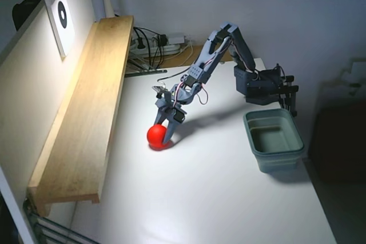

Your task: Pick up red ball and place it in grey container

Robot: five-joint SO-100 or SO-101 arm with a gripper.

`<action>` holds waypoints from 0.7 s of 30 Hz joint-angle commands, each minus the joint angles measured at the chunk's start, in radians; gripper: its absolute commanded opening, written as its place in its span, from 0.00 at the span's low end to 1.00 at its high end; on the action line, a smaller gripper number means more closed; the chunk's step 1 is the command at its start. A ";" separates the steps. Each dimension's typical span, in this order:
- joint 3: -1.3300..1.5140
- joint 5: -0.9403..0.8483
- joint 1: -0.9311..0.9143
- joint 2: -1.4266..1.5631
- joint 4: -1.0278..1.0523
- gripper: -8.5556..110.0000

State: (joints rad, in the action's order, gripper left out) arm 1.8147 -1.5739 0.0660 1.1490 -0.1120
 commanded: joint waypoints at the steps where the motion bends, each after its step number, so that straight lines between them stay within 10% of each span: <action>1: 0.013 0.003 0.010 0.061 -0.021 0.27; 21: -0.073 0.003 0.010 0.151 0.156 0.27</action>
State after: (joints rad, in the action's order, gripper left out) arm 1.8024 -1.5739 0.0660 1.2210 0.0199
